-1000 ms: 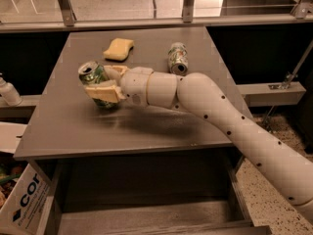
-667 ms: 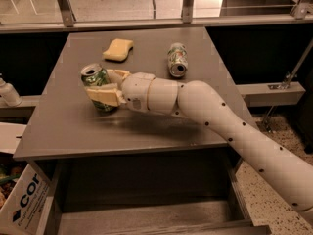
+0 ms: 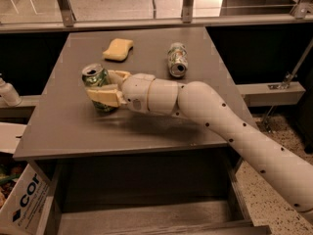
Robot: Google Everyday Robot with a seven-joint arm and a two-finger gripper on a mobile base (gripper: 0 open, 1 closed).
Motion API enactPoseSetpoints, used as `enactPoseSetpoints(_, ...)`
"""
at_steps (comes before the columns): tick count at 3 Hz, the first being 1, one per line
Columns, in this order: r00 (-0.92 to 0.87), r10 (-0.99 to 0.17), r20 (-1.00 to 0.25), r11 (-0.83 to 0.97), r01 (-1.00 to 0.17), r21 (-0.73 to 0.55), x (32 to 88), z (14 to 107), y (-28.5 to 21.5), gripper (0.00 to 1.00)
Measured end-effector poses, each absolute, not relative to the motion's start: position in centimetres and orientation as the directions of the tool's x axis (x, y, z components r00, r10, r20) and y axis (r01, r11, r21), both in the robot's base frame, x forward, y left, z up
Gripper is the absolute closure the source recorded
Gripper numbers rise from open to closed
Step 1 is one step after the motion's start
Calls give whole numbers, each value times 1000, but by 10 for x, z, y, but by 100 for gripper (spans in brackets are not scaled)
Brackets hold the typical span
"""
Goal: Place green can upright
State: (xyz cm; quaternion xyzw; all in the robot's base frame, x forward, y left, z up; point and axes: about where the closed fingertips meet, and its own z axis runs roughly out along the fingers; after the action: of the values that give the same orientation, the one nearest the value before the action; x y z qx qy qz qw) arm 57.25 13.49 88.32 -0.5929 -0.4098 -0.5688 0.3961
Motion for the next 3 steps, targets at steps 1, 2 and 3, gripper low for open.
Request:
enactPoseSetpoints(1,17,36,999,-350,937,-3,572,884,135,35)
enactPoseSetpoints(2,17,36,999,-350,937,-3,572,885,135,13)
enactPoseSetpoints(3,6,77,997,-386,922,24,568,890,108,0)
